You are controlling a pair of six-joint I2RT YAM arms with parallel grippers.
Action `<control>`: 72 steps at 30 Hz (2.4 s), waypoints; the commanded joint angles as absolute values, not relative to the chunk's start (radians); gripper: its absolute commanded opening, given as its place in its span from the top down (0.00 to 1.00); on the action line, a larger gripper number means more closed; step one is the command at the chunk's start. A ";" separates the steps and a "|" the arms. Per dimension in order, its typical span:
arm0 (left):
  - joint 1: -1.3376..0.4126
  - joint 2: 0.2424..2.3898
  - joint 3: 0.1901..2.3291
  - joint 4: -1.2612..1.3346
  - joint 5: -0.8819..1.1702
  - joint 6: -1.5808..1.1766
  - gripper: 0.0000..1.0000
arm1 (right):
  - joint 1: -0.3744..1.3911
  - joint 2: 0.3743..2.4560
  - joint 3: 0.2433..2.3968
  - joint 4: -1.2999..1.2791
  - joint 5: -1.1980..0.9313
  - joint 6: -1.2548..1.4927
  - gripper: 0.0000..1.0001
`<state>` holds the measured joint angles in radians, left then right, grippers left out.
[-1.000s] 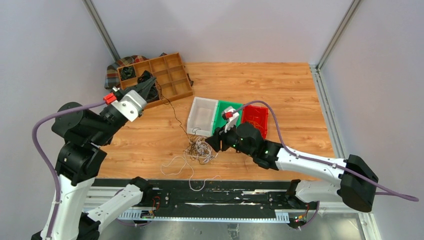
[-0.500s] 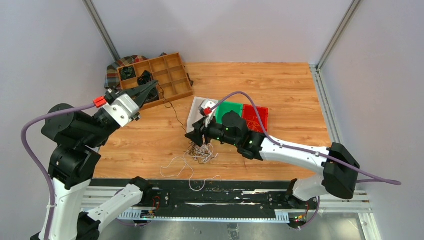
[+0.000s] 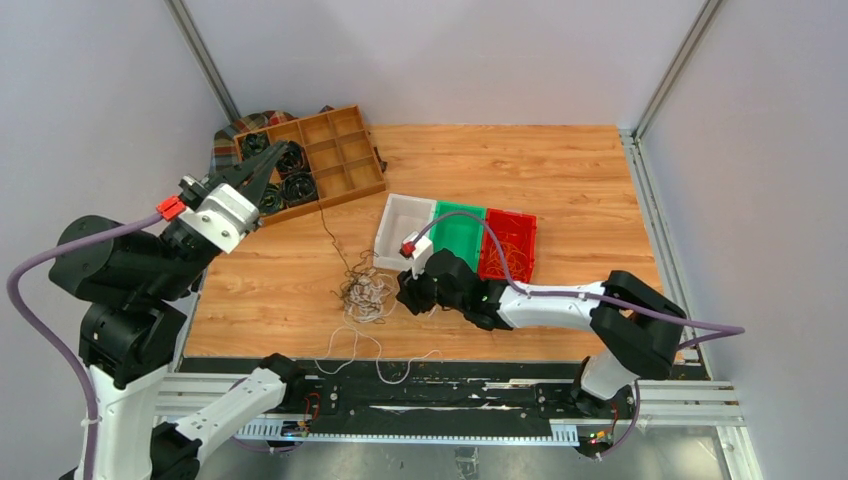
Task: Untangle the cables
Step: Untie the cable.
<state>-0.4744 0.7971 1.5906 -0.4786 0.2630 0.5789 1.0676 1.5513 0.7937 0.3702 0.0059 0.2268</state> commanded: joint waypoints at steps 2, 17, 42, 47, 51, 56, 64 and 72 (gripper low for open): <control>-0.476 0.822 1.658 -0.404 0.175 0.620 0.99 | 1.075 1.593 0.770 0.384 0.055 0.303 0.70; -0.476 0.835 1.699 -0.429 0.234 0.572 0.99 | 1.214 1.493 0.940 0.536 0.007 0.152 0.46; -0.476 0.927 1.921 -0.377 0.218 0.574 1.00 | 1.216 1.637 0.844 0.581 0.187 0.178 0.93; -0.476 0.978 1.996 -0.287 0.118 0.648 1.00 | 1.215 1.631 0.758 0.614 0.234 0.246 0.97; -0.476 1.014 2.029 -0.200 0.027 0.705 0.99 | 1.215 1.625 0.712 0.618 0.278 0.297 0.98; -0.476 1.028 1.993 -0.031 -0.108 0.792 1.00 | 1.215 1.612 0.672 0.599 0.306 0.361 0.97; -0.476 1.024 1.936 0.118 -0.167 0.814 1.00 | 1.215 1.532 0.587 0.586 0.339 0.413 0.97; -0.476 1.019 1.928 0.003 -0.124 0.822 0.99 | 1.213 1.444 0.572 0.558 0.344 0.402 0.86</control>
